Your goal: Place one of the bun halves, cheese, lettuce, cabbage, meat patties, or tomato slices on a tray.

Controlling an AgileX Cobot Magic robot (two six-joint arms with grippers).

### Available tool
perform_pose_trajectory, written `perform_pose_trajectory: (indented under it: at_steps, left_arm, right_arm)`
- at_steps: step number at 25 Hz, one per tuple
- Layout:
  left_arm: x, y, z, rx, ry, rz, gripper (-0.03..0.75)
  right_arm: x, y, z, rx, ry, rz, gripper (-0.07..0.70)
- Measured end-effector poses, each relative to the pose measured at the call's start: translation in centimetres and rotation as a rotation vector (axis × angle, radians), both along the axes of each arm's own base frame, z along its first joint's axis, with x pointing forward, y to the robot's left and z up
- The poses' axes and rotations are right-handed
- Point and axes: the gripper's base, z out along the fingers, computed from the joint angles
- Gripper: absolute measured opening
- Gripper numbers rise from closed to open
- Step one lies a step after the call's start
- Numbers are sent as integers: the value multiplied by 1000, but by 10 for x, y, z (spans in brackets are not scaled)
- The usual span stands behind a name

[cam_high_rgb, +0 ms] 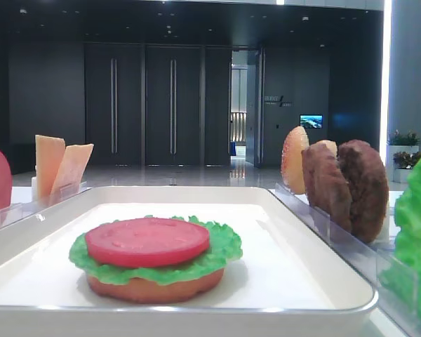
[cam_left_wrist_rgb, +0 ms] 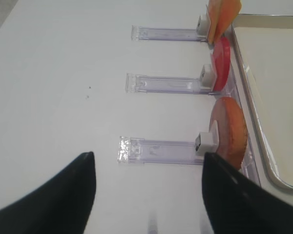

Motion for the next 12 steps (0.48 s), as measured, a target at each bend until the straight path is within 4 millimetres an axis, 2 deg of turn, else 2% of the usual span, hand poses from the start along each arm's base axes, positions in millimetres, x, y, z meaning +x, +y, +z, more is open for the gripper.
perform_pose_trajectory:
  at_steps: [12]
  left_arm:
    - [0, 0, 0, 1, 0, 0, 518]
  right_arm:
    - [0, 0, 0, 0, 0, 0, 503]
